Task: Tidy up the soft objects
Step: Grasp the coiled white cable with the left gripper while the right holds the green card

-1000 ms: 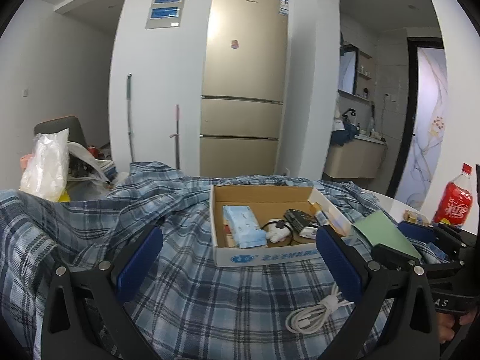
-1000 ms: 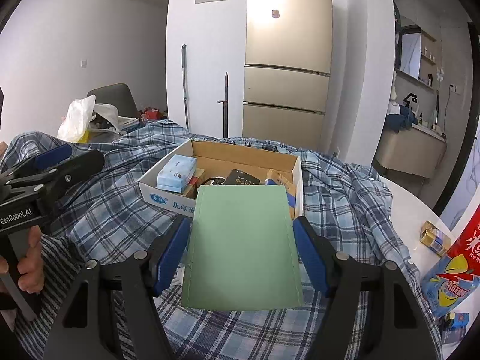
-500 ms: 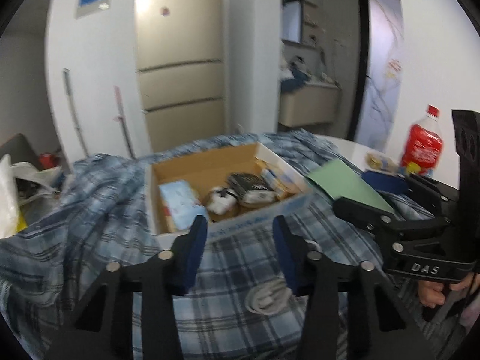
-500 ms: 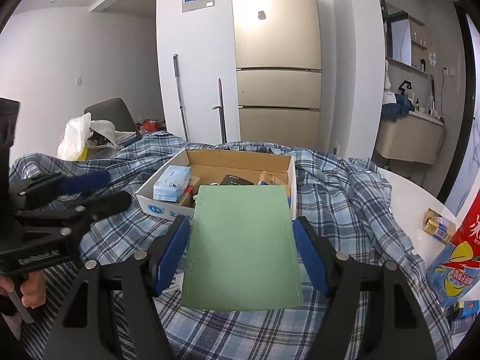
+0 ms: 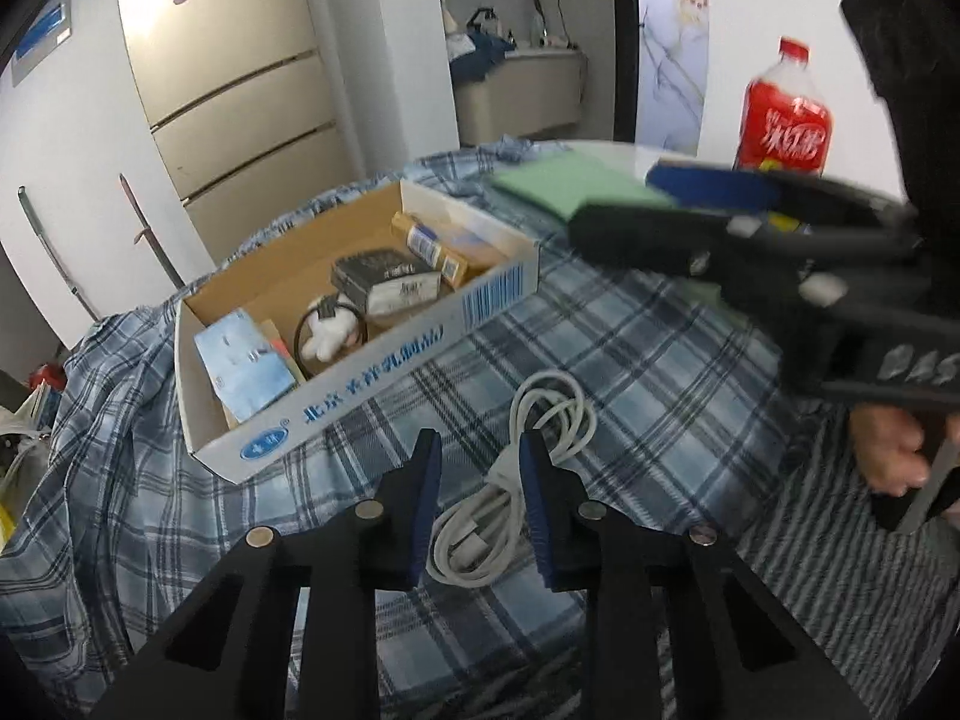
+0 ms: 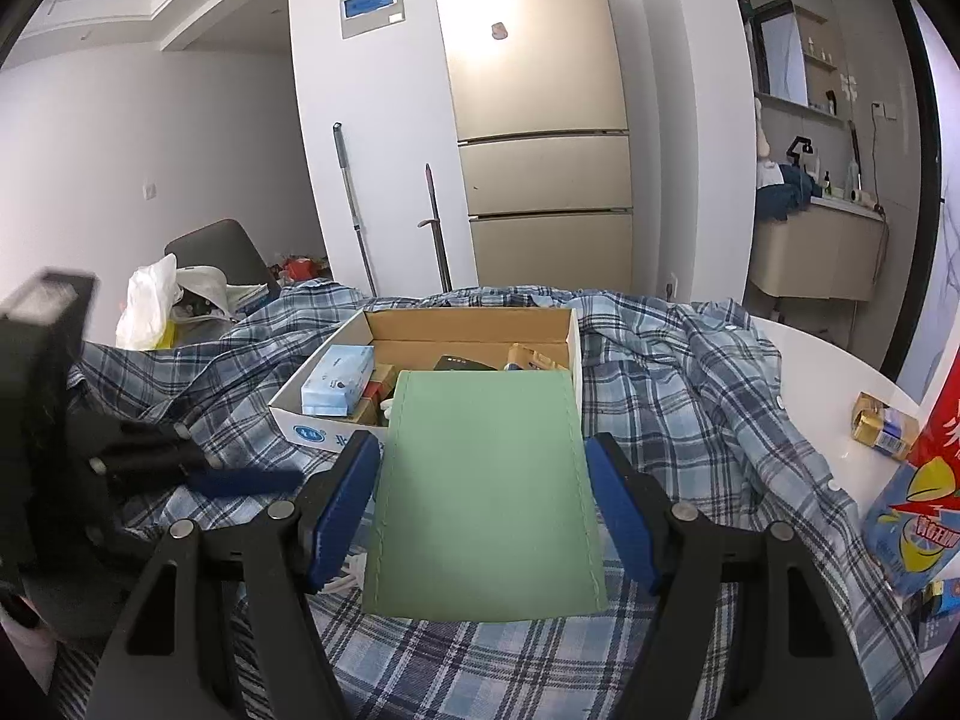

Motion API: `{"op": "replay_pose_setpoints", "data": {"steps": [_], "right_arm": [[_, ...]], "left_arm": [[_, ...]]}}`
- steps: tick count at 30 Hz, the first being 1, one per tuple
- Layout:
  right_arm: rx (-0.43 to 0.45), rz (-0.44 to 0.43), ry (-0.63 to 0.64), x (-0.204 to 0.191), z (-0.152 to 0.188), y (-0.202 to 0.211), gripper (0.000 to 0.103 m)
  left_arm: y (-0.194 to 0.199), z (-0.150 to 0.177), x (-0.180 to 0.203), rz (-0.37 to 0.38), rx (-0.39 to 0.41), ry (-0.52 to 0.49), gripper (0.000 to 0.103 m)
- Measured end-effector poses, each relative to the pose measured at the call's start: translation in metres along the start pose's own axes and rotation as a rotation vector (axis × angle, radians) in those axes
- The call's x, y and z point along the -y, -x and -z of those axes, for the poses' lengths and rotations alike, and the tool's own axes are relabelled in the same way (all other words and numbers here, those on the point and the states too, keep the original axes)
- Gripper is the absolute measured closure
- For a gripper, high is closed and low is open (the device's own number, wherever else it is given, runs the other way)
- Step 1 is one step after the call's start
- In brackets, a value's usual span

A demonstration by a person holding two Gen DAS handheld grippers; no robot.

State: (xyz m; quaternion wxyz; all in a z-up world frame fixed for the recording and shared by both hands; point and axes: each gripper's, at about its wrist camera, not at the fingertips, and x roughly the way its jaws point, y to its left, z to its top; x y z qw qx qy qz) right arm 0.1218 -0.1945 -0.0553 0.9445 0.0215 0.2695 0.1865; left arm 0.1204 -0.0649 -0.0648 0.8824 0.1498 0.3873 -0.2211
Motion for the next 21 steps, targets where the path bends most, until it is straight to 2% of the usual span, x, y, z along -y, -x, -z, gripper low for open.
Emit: {"op": "replay_pose_setpoints", "data": {"steps": [4,10,13,21], "right_arm": [[0.001,-0.002,-0.002,0.0,0.0,0.0,0.033],[-0.008,-0.005,-0.007,0.001,0.001,-0.001,0.033],[-0.007,-0.007,-0.008,0.001,0.001,-0.001,0.033],[-0.012,-0.009,-0.026,0.004,0.001,-0.001,0.033]], "left_arm": [[-0.006,0.0,0.003,0.039,-0.021,-0.009,0.074],[-0.026,0.0,0.008,0.061,-0.108,-0.024,0.074],[-0.029,0.001,0.009,0.101,-0.126,-0.028,0.074],[-0.038,0.0,0.006,0.101,-0.156,-0.023,0.073]]}}
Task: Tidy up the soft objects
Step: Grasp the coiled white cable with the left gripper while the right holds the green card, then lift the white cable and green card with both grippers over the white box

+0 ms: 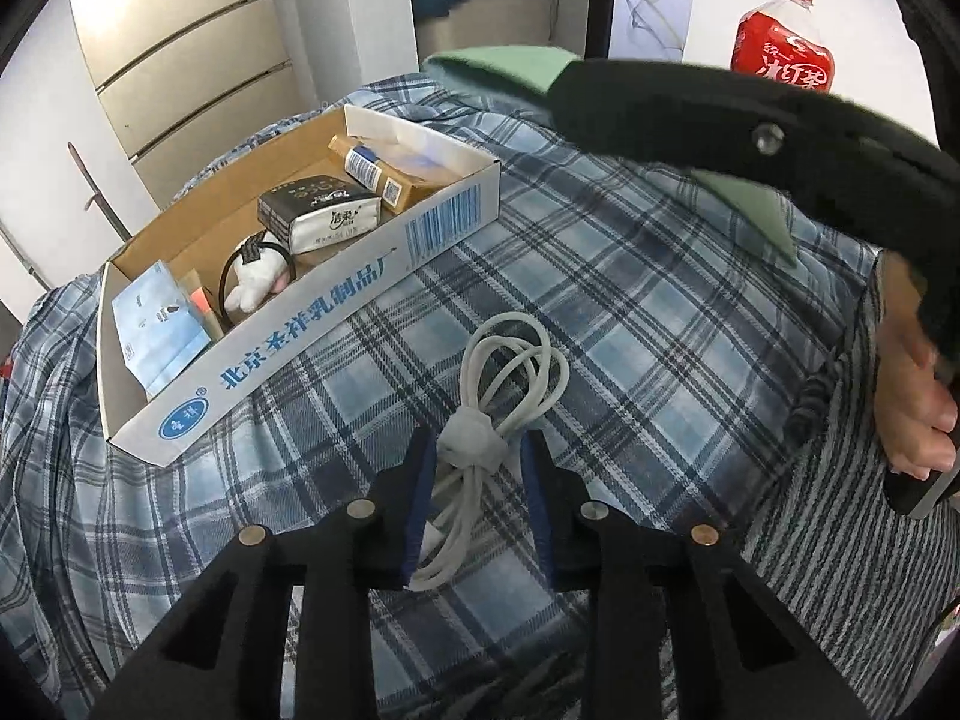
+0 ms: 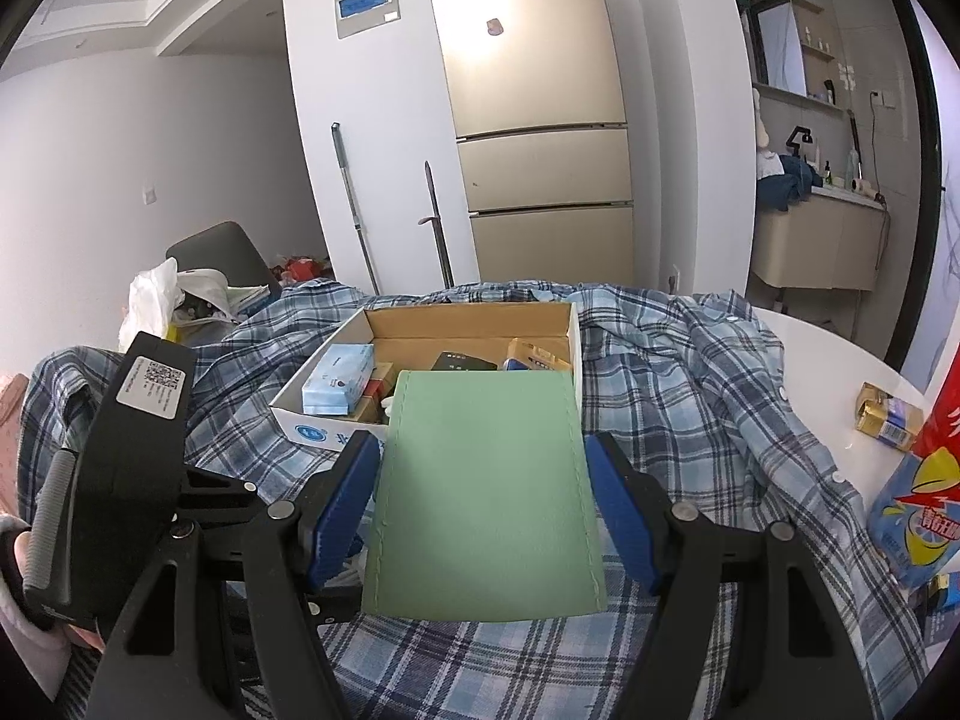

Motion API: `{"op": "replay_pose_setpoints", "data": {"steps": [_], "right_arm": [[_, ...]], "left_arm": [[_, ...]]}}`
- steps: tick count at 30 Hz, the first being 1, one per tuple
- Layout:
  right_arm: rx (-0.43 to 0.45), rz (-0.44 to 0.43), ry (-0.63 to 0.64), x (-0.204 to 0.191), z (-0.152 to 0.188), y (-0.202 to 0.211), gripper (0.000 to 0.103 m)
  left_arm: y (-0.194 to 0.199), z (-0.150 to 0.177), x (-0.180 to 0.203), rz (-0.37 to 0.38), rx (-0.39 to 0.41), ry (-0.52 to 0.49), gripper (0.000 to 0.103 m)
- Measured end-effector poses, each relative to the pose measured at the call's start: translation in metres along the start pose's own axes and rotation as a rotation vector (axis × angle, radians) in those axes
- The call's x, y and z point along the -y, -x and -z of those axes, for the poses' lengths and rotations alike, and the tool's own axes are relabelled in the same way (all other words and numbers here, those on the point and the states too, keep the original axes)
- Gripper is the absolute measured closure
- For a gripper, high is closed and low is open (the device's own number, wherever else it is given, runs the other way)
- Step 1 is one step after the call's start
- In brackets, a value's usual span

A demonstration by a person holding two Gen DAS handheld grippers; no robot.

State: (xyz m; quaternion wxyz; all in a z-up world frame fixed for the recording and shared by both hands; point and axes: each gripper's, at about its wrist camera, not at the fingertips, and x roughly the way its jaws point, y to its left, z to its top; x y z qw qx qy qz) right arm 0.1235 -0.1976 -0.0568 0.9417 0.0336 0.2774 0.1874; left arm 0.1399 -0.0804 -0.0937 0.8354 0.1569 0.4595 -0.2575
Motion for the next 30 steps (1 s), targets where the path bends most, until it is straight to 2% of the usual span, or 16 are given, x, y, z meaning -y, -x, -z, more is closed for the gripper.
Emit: {"op": "replay_pose_setpoints", "data": {"steps": [4,10,13,17,21,24,27,29,30], "right_arm": [[0.004,0.072,-0.035,0.007,0.0,0.001,0.033],[0.009,0.118,-0.118,0.023,-0.001,0.003,0.033],[0.024,0.122,-0.11,0.021,-0.001,0.007,0.033],[0.016,0.12,-0.116,0.023,-0.001,0.005,0.033],[0.018,0.118,-0.111,0.022,-0.001,0.006,0.033],[0.019,0.118,-0.099,0.02,-0.001,0.006,0.033],[0.03,0.112,-0.091,0.019,-0.001,0.008,0.033],[0.041,0.104,-0.084,0.017,-0.001,0.01,0.033],[0.046,0.101,-0.079,0.016,-0.001,0.01,0.033]], "left_arm": [[-0.005,-0.001,0.0,-0.007,-0.006,-0.006,0.073],[-0.012,-0.004,-0.001,-0.007,-0.015,-0.012,0.073],[-0.012,-0.004,-0.003,0.003,-0.016,0.0,0.073],[-0.006,-0.001,-0.004,0.003,0.012,0.014,0.078],[0.016,0.004,-0.006,0.019,0.095,0.037,0.079],[0.035,0.01,-0.008,-0.009,0.173,0.067,0.079],[0.053,0.017,-0.009,-0.053,0.268,0.093,0.079],[0.068,0.023,-0.015,-0.02,0.346,0.128,0.079],[0.073,0.026,-0.016,-0.035,0.374,0.139,0.079]]}}
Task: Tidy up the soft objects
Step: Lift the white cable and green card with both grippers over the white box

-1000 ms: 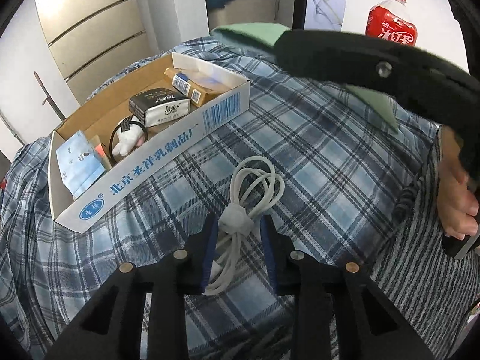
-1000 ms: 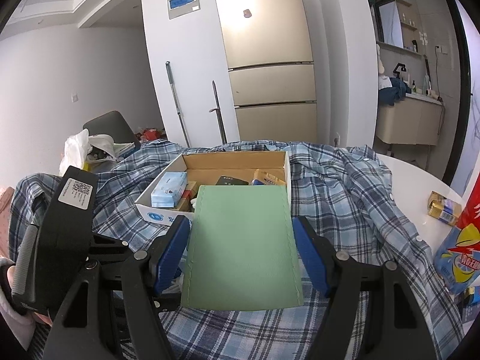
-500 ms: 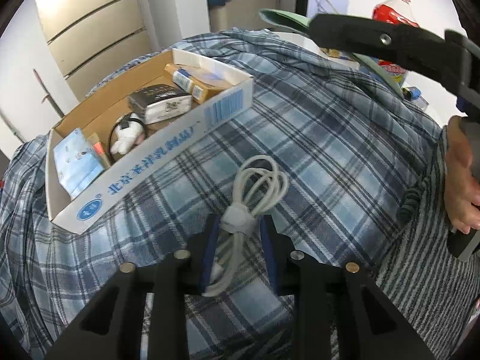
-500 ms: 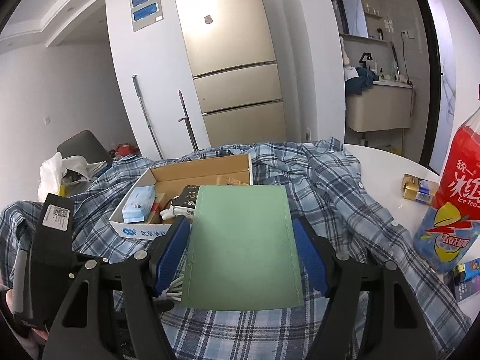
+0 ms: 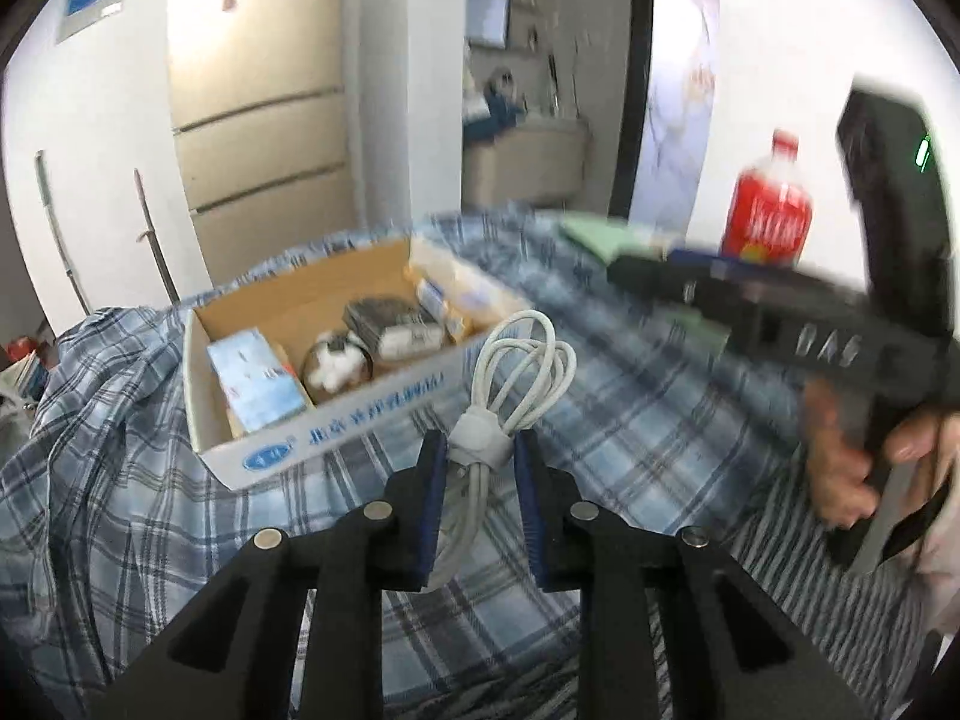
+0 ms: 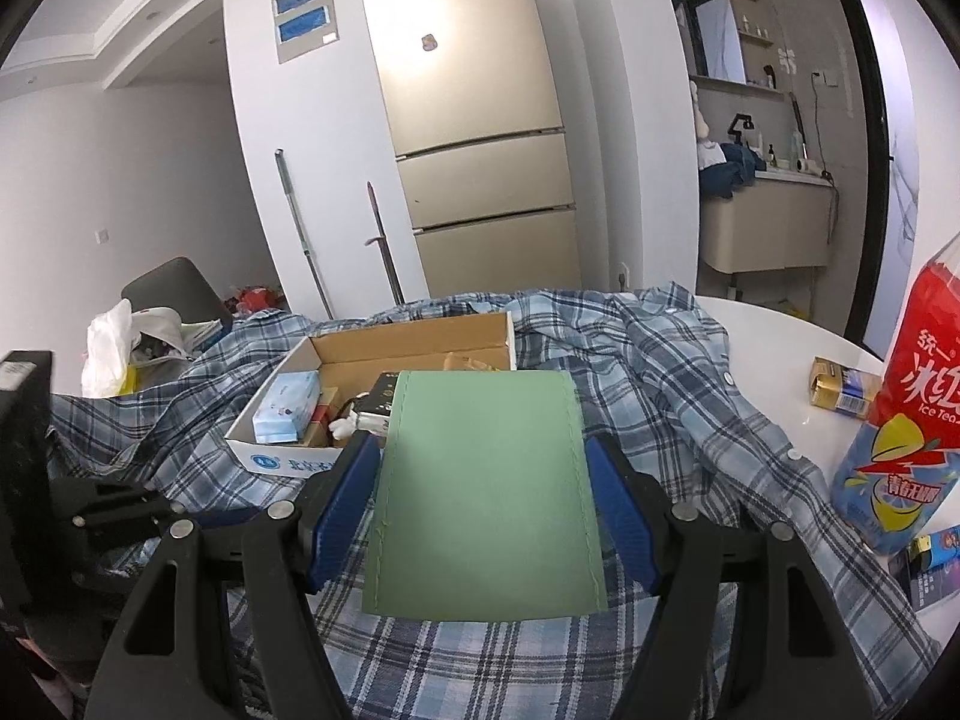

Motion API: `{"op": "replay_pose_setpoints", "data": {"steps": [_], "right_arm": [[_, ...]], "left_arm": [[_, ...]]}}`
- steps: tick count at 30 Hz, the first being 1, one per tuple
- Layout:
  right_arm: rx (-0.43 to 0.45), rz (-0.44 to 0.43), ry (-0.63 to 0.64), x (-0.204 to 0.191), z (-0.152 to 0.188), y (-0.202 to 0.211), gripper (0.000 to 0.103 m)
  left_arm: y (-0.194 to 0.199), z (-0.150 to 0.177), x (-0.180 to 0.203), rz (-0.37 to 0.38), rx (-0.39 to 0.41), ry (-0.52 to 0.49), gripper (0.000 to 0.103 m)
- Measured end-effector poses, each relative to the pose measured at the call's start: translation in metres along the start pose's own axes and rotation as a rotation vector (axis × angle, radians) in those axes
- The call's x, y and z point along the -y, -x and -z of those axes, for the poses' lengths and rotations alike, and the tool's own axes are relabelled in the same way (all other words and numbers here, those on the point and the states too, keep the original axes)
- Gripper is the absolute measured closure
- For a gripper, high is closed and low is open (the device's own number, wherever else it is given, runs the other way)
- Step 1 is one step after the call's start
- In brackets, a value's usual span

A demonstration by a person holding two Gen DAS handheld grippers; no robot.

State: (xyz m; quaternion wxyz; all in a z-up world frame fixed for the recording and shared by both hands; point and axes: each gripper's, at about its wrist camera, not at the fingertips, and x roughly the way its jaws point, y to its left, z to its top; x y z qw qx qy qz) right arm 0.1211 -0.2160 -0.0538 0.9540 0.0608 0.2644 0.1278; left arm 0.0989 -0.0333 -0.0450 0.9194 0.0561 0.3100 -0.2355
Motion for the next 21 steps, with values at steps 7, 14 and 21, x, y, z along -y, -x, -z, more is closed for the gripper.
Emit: {"op": "replay_pose_setpoints", "data": {"steps": [7,14,21], "right_arm": [[0.022,-0.031,0.071,-0.016,0.002,0.005,0.033],[0.08,-0.073,0.121,-0.027,0.004,0.016,0.033],[0.132,-0.085,0.183,-0.039,0.008,0.025,0.033]], "left_arm": [[0.034,0.004,-0.001,-0.101,0.189,0.021,0.079],[0.055,0.011,-0.005,-0.201,0.301,0.061,0.079],[0.068,0.015,-0.014,-0.243,0.37,0.113,0.079]]}}
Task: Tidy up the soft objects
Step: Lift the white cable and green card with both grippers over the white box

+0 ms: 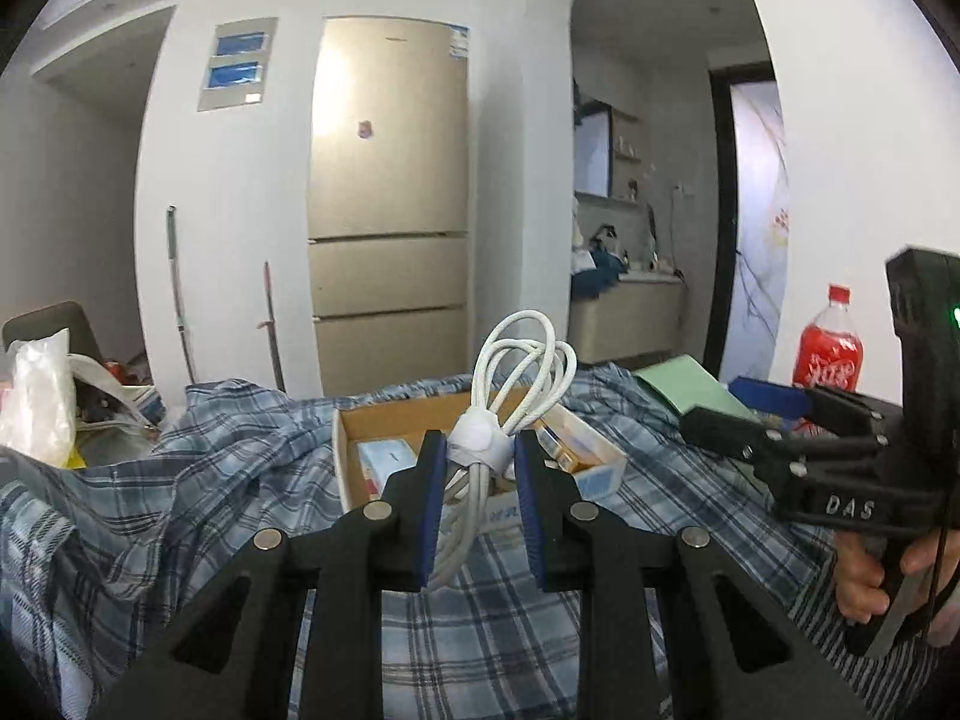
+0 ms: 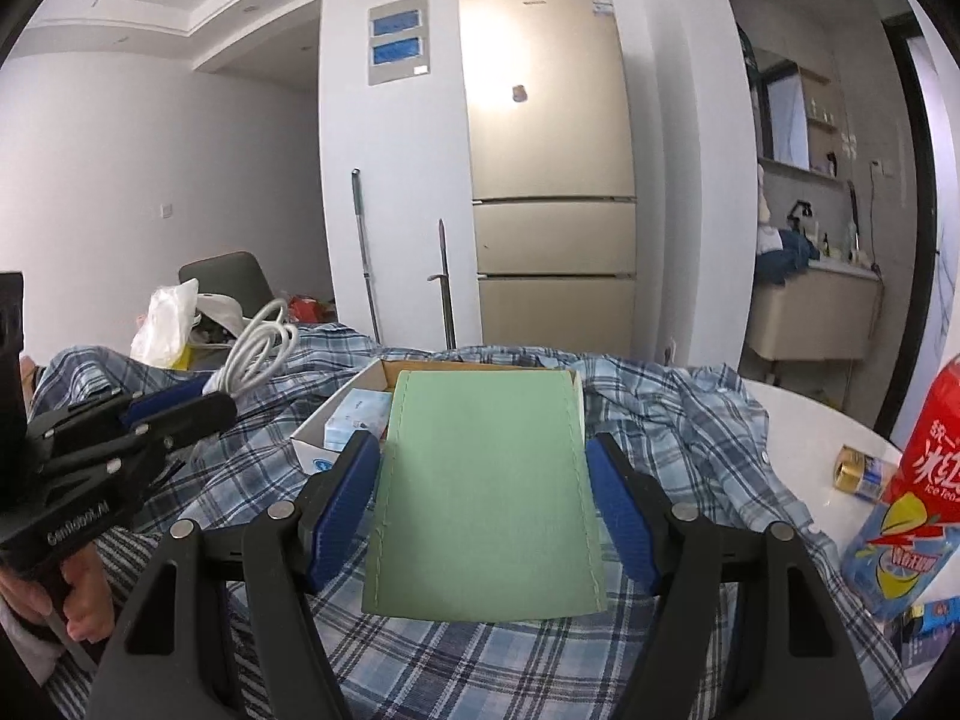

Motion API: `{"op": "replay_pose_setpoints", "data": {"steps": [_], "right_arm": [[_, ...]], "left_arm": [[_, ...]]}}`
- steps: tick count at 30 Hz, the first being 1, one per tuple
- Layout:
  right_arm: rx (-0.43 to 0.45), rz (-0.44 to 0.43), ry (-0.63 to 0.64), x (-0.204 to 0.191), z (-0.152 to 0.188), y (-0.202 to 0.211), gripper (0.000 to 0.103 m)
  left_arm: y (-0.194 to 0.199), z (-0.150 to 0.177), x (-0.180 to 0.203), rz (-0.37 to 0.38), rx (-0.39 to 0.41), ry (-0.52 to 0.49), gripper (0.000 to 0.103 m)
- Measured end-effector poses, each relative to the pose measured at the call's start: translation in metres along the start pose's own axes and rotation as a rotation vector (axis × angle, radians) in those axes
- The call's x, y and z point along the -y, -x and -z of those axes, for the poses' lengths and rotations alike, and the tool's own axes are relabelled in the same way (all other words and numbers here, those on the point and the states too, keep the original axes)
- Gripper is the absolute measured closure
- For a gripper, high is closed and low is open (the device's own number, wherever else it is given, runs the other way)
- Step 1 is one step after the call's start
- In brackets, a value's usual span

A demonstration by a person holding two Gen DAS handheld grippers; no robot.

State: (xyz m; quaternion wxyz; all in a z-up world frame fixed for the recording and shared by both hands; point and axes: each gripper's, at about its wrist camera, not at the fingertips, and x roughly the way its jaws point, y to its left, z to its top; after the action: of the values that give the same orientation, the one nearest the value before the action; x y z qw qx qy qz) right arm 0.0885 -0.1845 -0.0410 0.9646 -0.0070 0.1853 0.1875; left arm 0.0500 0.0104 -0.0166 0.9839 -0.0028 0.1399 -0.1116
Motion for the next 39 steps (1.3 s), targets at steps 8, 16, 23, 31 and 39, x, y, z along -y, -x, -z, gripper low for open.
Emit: {"op": "replay_pose_setpoints", "data": {"steps": [8,16,23,31,39], "right_arm": [[0.036,0.005,0.019,-0.004,-0.002,0.005,0.033],[0.039,-0.007,0.01,-0.001,-0.002,0.004,0.033],[0.056,-0.015,0.002,-0.003,-0.013,0.011,0.033],[0.156,0.029,0.033,-0.01,-0.059,0.032,0.033],[0.284,0.086,0.016,-0.013,-0.102,0.034,0.033]], "left_arm": [[0.01,-0.001,-0.005,-0.051,0.049,0.027,0.079],[0.016,-0.002,-0.004,-0.069,0.076,0.023,0.079],[0.029,-0.023,0.001,-0.083,0.091,0.035,0.079],[0.036,-0.063,0.01,-0.079,0.152,0.036,0.079],[0.034,-0.119,0.016,-0.111,0.271,0.032,0.079]]}}
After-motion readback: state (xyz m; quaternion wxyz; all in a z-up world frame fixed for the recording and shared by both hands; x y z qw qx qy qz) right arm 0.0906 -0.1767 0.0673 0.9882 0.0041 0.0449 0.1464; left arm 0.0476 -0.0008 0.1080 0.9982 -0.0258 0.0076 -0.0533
